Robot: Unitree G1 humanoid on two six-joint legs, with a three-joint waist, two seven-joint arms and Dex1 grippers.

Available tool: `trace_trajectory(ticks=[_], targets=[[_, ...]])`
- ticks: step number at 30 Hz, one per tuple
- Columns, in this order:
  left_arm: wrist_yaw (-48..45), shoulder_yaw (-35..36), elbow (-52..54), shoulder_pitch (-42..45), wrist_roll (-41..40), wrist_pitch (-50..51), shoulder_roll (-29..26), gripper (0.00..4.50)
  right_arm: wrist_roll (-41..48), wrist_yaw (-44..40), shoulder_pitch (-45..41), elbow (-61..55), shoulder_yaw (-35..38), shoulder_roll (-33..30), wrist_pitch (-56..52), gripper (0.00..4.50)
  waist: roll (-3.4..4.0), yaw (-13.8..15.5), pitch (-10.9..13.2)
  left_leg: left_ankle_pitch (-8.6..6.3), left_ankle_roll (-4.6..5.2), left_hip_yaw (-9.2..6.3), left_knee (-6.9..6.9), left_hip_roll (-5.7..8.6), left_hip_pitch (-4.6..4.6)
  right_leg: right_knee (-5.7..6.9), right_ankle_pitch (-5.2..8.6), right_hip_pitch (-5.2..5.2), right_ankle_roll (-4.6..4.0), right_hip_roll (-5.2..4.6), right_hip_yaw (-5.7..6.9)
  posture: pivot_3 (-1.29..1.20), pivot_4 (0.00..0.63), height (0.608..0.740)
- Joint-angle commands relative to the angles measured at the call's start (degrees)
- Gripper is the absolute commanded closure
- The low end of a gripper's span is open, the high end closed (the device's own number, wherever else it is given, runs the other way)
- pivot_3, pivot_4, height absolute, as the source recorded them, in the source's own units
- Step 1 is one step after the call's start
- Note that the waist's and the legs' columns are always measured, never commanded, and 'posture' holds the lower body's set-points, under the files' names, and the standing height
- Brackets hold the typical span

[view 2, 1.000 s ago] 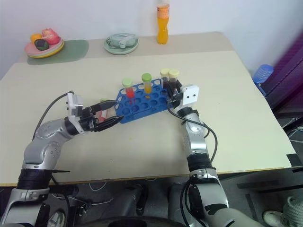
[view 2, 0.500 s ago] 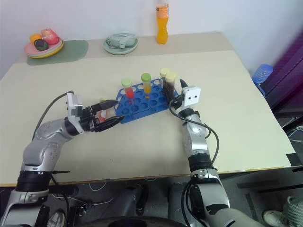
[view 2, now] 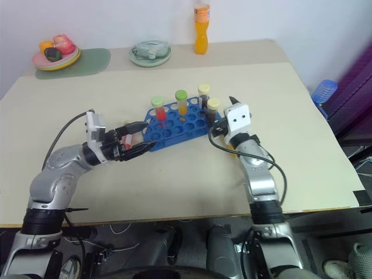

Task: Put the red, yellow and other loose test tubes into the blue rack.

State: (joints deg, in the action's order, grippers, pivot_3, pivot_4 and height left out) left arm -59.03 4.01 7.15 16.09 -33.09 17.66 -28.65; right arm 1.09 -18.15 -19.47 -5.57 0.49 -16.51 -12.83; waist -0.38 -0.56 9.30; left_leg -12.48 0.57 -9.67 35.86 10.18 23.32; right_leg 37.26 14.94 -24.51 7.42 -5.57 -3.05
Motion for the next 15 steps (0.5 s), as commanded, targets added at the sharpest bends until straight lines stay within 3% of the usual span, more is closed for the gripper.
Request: trace_trajectory(ticks=[1, 5, 9, 15], targets=[[-1.29, 0.25, -0.37, 1.23, 0.04, -1.38, -0.47, 0.8, 4.63, -6.02, -0.21, -14.57, 0.77, -7.11, -21.32, 0.04, 0.0, 0.06, 0.0, -0.07, 0.12, 0.0, 0.02, 0.0, 0.01, -0.01, 0.0, 0.01, 0.0, -0.03, 0.0, 0.0, 0.15, 0.74], [-3.91, 0.01, -2.98, 1.03, 0.69, -3.73, -0.72, 0.8, 11.14, -9.76, -6.2, -19.45, 2.86, -13.93, -43.5, 0.04, 0.0, -0.23, 0.01, -0.22, 0.37, 0.0, 0.0, -0.03, 0.03, -0.04, 0.0, 0.0, -0.02, -0.1, 0.0, 0.0, 0.15, 0.74], [-6.35, -0.16, -4.6, 0.66, 0.58, -5.03, -0.72, 0.8, 14.64, -11.69, -16.79, -15.23, 0.57, -19.61, -64.84, 0.04, 0.01, -0.01, 0.02, -0.23, 0.39, 0.0, 0.01, -0.07, 0.07, -0.1, -0.01, 0.0, -0.04, -0.11, 0.02, 0.0, 0.15, 0.74], [-7.61, -0.77, -6.31, 1.78, 0.95, -5.44, -0.26, 0.8, 16.84, -11.24, -28.71, -1.58, -1.51, -19.42, -79.24, 0.04, -0.02, 0.1, 0.02, -0.28, 0.47, 0.01, 0.03, -0.07, 0.14, -0.24, -0.02, 0.03, -0.04, -0.18, 0.06, 0.0, 0.15, 0.74]])
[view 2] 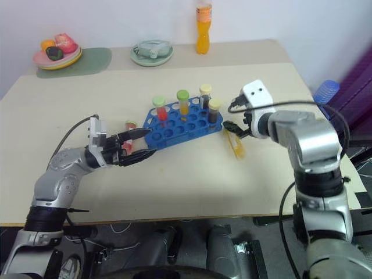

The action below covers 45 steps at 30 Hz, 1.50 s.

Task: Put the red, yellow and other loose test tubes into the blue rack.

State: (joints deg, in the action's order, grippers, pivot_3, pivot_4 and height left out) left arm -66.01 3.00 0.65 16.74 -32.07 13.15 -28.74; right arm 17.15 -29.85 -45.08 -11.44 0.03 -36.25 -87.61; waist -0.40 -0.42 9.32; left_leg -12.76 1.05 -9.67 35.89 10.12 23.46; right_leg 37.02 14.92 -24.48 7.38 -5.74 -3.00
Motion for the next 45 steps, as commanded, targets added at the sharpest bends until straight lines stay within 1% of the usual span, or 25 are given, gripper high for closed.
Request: trace_trajectory(ticks=[1, 5, 10, 14, 18, 23, 26, 27, 28, 29, 30, 31, 32, 33, 39, 41, 43, 45], targets=[[-0.75, 0.26, 0.11, 1.17, -0.08, -0.93, -0.16, 0.8, 1.0, 0.63, -4.09, 6.2, -1.76, 0.34, -4.78, 0.04, 0.0, -0.06, 0.0, -0.01, 0.01, 0.01, 0.0, 0.0, 0.0, -0.01, 0.0, 0.0, 0.0, -0.01, 0.0, 0.0, 0.15, 0.74], [-0.87, 0.25, 0.42, 0.84, -0.08, -0.75, -0.18, 0.8, 1.37, 0.69, -6.88, 12.88, -5.06, 0.16, -4.89, 0.04, 0.0, -0.19, 0.0, -0.01, 0.01, 0.03, 0.01, 0.0, 0.03, 0.0, -0.01, -0.03, 0.01, -0.02, 0.0, 0.0, 0.15, 0.74], [-0.97, 0.49, 1.05, -0.49, -0.31, -0.66, -0.33, 0.8, 0.68, 1.06, -10.05, 21.6, -7.19, 0.9, -3.32, 0.04, 0.0, -0.34, 0.0, 0.0, 0.0, 0.03, 0.01, 0.0, 0.03, 0.03, -0.01, -0.04, 0.02, 0.0, 0.0, 0.0, 0.15, 0.74], [-1.25, 0.8, 0.99, -1.46, -0.37, -1.08, -0.39, 0.8, 0.28, 1.66, -12.67, 28.01, -7.57, 2.27, -2.38, 0.04, 0.0, -0.34, 0.0, 0.0, 0.0, 0.03, 0.0, 0.0, 0.03, 0.05, -0.01, -0.06, 0.02, 0.01, -0.01, 0.0, 0.15, 0.74], [-1.88, 0.95, 0.4, -2.21, -0.05, -1.89, -0.44, 0.8, -0.73, 3.81, -15.68, 36.15, -5.01, 5.61, -1.43, 0.04, 0.0, -0.43, 0.0, 0.0, -0.01, 0.04, 0.0, 0.0, 0.03, 0.05, -0.01, -0.06, 0.02, 0.02, -0.01, 0.0, 0.15, 0.74], [-2.48, 1.29, 0.03, -3.06, -0.05, -2.5, -0.95, 0.8, -1.8, 4.09, -16.87, 40.41, -6.55, 6.28, 0.75, 0.04, 0.0, -0.4, 0.0, 0.0, -0.01, 0.03, 0.02, 0.0, 0.02, 0.05, -0.02, -0.05, 0.01, 0.04, -0.01, 0.0, 0.15, 0.74], [-2.62, 1.34, -0.12, -3.35, 0.0, -2.71, -1.0, 0.8, -2.37, 3.85, -16.24, 40.8, -8.36, 6.22, 2.12, 0.87, 0.0, -0.45, -0.01, 0.01, -0.02, 0.02, 0.04, 0.0, 0.02, 0.06, -0.04, -0.04, -0.02, 0.06, -0.01, 0.0, 0.15, 0.74], [-2.64, 1.32, -0.17, -3.39, 0.02, -2.75, -0.98, 0.8, -2.65, 3.85, -15.93, 40.75, -8.97, 6.26, 2.47, 1.39, 0.0, -0.53, -0.01, 0.01, -0.02, 0.03, 0.05, 0.0, 0.01, 0.06, -0.04, -0.04, -0.02, 0.06, -0.01, 0.0, 0.15, 0.74], [-2.65, 1.31, -0.18, -3.46, 0.04, -2.79, -0.96, 0.8, -2.86, 3.74, -15.43, 40.29, -9.63, 6.23, 2.66, 1.78, 0.0, -0.58, -0.01, 0.01, -0.02, 0.03, 0.05, 0.0, 0.01, 0.07, -0.04, -0.04, -0.02, 0.06, -0.01, 0.0, 0.15, 0.74], [-2.67, 1.29, -0.3, -3.48, 0.11, -2.9, -0.94, 0.8, -3.09, 3.45, -14.65, 39.35, -10.63, 6.06, 2.95, 2.4, 0.0, -0.62, -0.01, 0.02, -0.03, 0.03, 0.04, 0.0, 0.01, 0.07, -0.04, -0.05, -0.02, 0.07, -0.01, 0.0, 0.15, 0.74], [-2.69, 1.28, -0.39, -3.5, 0.17, -2.99, -0.94, 0.8, -3.28, 3.17, -14.12, 38.68, -11.34, 5.9, 3.15, 2.89, -0.01, -0.7, -0.01, 0.02, -0.03, 0.02, 0.04, 0.0, 0.01, 0.08, -0.04, -0.06, -0.02, 0.07, -0.01, 0.0, 0.15, 0.74], [-2.74, 1.25, -0.57, -3.48, 0.25, -3.1, -0.96, 0.8, -3.35, 2.85, -13.47, 37.79, -11.99, 5.72, 3.17, 3.3, -0.01, -0.74, -0.02, 0.02, -0.03, 0.02, 0.03, 0.0, 0.01, 0.08, -0.04, -0.06, -0.02, 0.07, -0.01, 0.0, 0.15, 0.74], [-2.79, 1.22, -0.76, -3.45, 0.33, -3.23, -0.98, 0.8, -3.43, 2.35, -12.75, 36.63, -12.92, 5.32, 3.49, 3.61, -0.03, -0.73, -0.06, 0.02, -0.03, 0.02, 0.03, -0.01, 0.0, 0.08, -0.04, -0.06, -0.02, 0.08, -0.01, 0.0, 0.15, 0.74], [-2.86, 1.23, -0.86, -3.51, 0.32, -3.36, -1.04, 0.8, -3.44, 1.9, -11.94, 35.12, -13.72, 4.91, 3.83, 3.67, -0.04, -0.71, -0.06, 0.02, -0.03, 0.02, 0.02, -0.01, -0.01, 0.08, -0.04, -0.05, -0.02, 0.08, -0.01, 0.0, 0.15, 0.74], [-3.18, 0.92, -2.39, -2.72, 0.6, -4.14, -0.94, 0.8, -3.78, -2.22, -7.7, 25.0, -18.73, 0.23, 8.35, 3.67, -0.06, -0.35, -0.07, 0.01, -0.03, 0.02, 0.04, -0.01, -0.03, 0.05, -0.04, 0.0, -0.02, 0.08, -0.01, 0.0, 0.15, 0.74], [-3.25, 0.85, -2.83, -2.49, 0.67, -4.36, -0.91, 0.8, -4.12, -5.39, -4.91, 18.36, -20.75, -3.24, 13.7, 3.67, -0.08, -0.09, -0.06, 0.01, -0.03, 0.02, 0.04, -0.01, -0.03, 0.04, -0.04, 0.0, -0.02, 0.07, -0.01, 0.0, 0.15, 0.74], [-3.32, 0.87, -3.06, -2.42, 0.61, -4.49, -0.99, 0.8, -0.6, -10.29, -1.64, 9.86, -18.94, -5.56, 16.36, 3.67, -0.08, 0.09, -0.06, -0.01, 0.0, -0.01, 0.08, 0.0, -0.01, -0.01, -0.04, 0.04, -0.01, 0.05, 0.03, 0.0, 0.15, 0.74], [-3.41, 0.87, -3.16, -2.43, 0.55, -4.55, -1.11, 0.8, 1.02, -15.83, 2.8, 1.01, -18.93, -9.84, 21.92, 3.67, -0.09, 0.06, -0.05, -0.04, 0.03, 0.01, 0.11, 0.01, 0.02, -0.03, -0.04, 0.03, 0.0, 0.04, 0.03, 0.0, 0.15, 0.74]])
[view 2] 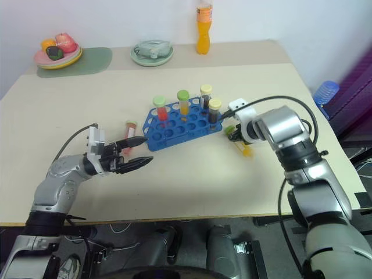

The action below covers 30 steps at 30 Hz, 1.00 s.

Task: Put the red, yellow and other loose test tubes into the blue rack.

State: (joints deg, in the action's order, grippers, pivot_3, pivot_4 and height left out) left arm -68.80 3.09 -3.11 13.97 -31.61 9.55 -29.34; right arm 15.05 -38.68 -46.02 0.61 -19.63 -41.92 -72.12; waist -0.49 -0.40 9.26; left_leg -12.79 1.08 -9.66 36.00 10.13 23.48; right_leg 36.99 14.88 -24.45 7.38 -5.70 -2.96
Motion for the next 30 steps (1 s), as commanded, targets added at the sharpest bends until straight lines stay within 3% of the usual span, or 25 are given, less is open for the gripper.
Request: trace_trajectory(ticks=[1, 4, 8, 9, 14, 17, 24, 30], targets=[[-0.67, 0.78, 0.55, 0.36, 0.09, -0.98, -0.56, 0.8, 2.01, -9.4, 6.31, -15.07, -0.43, -7.1, 11.44, 3.67, -0.01, 0.03, 0.01, -0.01, 0.01, 0.0, -0.01, 0.0, 0.02, 0.0, 0.0, -0.02, 0.0, 0.0, 0.0, 0.0, 0.15, 0.74], [-0.88, 0.77, 0.48, 0.41, 0.01, -0.95, -0.63, 0.8, 2.4, -13.89, 12.81, -23.12, 0.31, -10.58, 20.3, 3.67, -0.01, -0.32, 0.02, -0.02, 0.01, 0.0, -0.07, -0.01, 0.02, -0.01, 0.02, -0.05, 0.03, -0.02, 0.01, 0.0, 0.15, 0.74], [-0.95, 0.82, 0.96, 0.35, -0.08, -0.72, -0.71, 0.8, 5.59, -15.71, 16.53, -27.17, 3.87, -8.05, 25.01, 3.67, -0.02, -0.54, 0.02, -0.02, 0.0, 0.02, -0.05, -0.06, 0.01, 0.03, 0.02, -0.05, 0.02, 0.01, 0.0, 0.0, 0.15, 0.74], [-0.86, 0.84, 1.25, 0.32, -0.1, -0.61, -0.71, 0.8, 5.17, -14.95, 16.85, -26.89, 4.58, -6.49, 27.82, 3.67, -0.02, -0.44, 0.02, -0.02, 0.0, 0.02, -0.05, -0.06, 0.01, 0.04, 0.01, -0.05, 0.02, 0.01, -0.01, 0.0, 0.15, 0.74], [0.1, 1.13, 1.7, 0.35, 0.02, -0.49, -0.67, 0.8, 13.83, -11.05, 12.22, -18.59, 12.4, 12.81, 35.04, 3.67, -0.06, -0.27, 0.05, -0.01, 0.0, 0.01, -0.04, -0.06, 0.0, 0.03, 0.01, -0.03, 0.0, 0.04, -0.02, 0.0, 0.15, 0.74], [0.9, 1.29, 2.22, 0.35, -0.23, 0.01, -0.74, 0.8, 11.94, -6.05, 9.81, -13.15, 14.15, 22.18, 42.43, 3.67, -0.05, -0.28, 0.05, 0.01, -0.04, -0.01, -0.06, -0.06, -0.01, 0.06, 0.0, -0.05, -0.01, 0.05, -0.02, 0.0, 0.15, 0.74], [3.32, 2.88, 2.98, 1.47, -1.28, 0.69, -0.75, 0.8, 5.13, 2.03, 9.28, -2.27, 15.44, 32.66, 59.67, 3.67, -0.05, -0.28, 0.06, 0.04, -0.08, -0.01, -0.05, -0.04, -0.02, 0.1, 0.0, -0.07, -0.01, 0.1, 0.0, 0.0, 0.15, 0.74], [4.68, 4.56, 4.12, 1.01, -2.97, 1.1, -0.4, 0.8, 0.28, 5.68, 9.65, 7.54, 16.29, 35.67, 72.01, 3.67, -0.04, -0.52, 0.06, 0.28, -0.49, -0.01, -0.12, -0.04, -0.05, 0.17, 0.0, -0.13, -0.02, 0.17, -0.02, 0.0, 0.15, 0.74]])
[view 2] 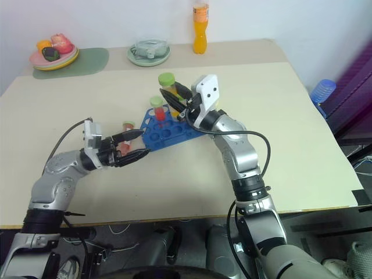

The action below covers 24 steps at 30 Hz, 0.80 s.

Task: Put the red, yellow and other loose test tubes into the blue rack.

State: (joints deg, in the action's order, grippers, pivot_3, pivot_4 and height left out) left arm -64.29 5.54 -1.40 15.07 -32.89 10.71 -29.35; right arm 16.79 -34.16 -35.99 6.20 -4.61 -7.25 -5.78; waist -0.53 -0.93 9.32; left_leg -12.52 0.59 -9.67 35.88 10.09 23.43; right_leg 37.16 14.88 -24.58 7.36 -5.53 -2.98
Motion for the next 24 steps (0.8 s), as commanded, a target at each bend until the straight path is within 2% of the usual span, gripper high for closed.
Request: trace_trajectory(ticks=[1, 12, 24], targets=[[0.2, 2.33, 2.62, -0.46, -1.65, -0.33, -0.44, 0.8, -1.96, 1.49, -0.14, 3.25, 1.39, 1.18, 7.3, 3.67, 0.0, 0.01, 0.0, 0.01, -0.01, 0.0, -0.01, 0.0, 0.0, 0.01, 0.0, 0.0, 0.0, 0.0, 0.0, 0.0, 0.15, 0.74], [4.51, 2.42, 7.1, -2.39, -0.84, 0.67, 0.45, 0.8, -4.84, 3.66, 3.3, 11.7, 1.28, 4.02, 18.0, 3.67, 0.01, -0.03, 0.0, 0.02, -0.04, 0.0, -0.05, 0.0, -0.04, 0.02, 0.0, 0.0, -0.01, 0.03, -0.01, 0.0, 0.15, 0.74], [7.58, 1.5, 8.3, 0.01, -0.69, 3.39, 0.66, 0.8, -5.38, 4.14, 4.18, 14.64, 1.99, 4.02, 21.28, 3.67, 0.02, -0.06, 0.0, 0.04, -0.07, -0.01, -0.1, 0.0, -0.08, 0.04, 0.0, 0.01, -0.01, 0.05, -0.02, 0.0, 0.15, 0.74]])
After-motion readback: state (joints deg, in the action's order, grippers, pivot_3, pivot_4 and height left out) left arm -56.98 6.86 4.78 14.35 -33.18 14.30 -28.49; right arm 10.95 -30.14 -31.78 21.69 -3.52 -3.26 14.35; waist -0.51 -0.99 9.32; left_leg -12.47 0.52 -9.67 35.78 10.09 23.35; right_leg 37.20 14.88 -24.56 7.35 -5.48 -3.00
